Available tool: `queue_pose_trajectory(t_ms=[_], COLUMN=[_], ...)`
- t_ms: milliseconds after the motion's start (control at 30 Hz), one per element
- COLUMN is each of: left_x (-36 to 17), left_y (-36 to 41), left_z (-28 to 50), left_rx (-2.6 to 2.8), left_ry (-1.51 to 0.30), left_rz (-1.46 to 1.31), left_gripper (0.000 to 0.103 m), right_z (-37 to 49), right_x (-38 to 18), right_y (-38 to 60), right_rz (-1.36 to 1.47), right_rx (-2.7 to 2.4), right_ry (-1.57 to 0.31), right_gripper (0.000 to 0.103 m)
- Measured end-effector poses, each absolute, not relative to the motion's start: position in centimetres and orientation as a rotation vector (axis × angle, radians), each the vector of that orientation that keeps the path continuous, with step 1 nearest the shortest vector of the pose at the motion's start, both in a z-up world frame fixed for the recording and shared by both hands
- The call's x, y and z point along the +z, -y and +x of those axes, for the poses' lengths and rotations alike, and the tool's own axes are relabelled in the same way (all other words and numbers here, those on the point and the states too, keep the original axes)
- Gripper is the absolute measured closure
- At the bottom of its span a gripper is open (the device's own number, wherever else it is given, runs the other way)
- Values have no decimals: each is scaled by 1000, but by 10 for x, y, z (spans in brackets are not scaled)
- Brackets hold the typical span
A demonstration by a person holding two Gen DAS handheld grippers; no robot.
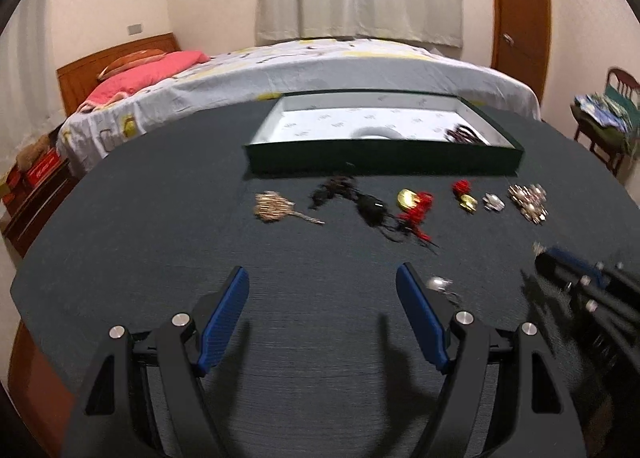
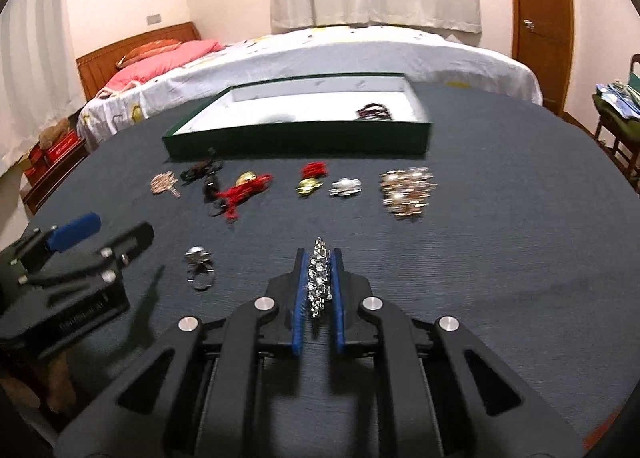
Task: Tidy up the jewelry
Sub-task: 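Grasp the rhinestone brooch with the right tool while the left tool grasps the pearl ring, then carry the ring and brooch into the green box and release both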
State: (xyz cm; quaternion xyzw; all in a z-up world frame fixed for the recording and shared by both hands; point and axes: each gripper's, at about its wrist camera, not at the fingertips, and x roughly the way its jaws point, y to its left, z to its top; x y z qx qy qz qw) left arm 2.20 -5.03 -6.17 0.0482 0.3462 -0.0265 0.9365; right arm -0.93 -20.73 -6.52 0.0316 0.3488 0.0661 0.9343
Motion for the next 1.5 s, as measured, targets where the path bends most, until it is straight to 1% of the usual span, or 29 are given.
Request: queue_pose_trajectory(t_ms=[400,433,500,567,600,700,733,767,867,1200,1500], left_x=[-69,-70,-74,-78,-80,-80,-80,-80,-81,-79,-56], left_y=[101,102,105,104,104,101,100,100,100,88,78], left_z=[20,21,24,27,27,26,25,24,21,19,22], left_rx=[-133,-132,-131,-136,-140,-155,-157,-168,-185,-167,-132], left_ry=[-733,-737,-748,-769,-774,-769,-767,-764,-754,-743,-677], left_rz=[178,187,200,199,194,186,186,186,194,175,177], left_gripper=[29,31,38,46,48,58,65,69,77,77,77], right_z=[-9,-9,-9,-9,-9,-9,-9,-9,-8,-8,-6], right_x=[-67,-67,-68,-69,-69,-70,-70,-70,-70,-69,-59], right_y=[248,249,249,249,249,249,249,248,246,236,224], right_rz=[162,166,171,172,172,171,170,169,163,137,118], right_rx=[98,99,101,102,102,102,103,103,103,108,138], right_ry=[-704,-705,-708,-710,-710,-712,-713,-714,-714,-712,-696], right_gripper=[91,91,91,91,91,91,91,91,91,91,91])
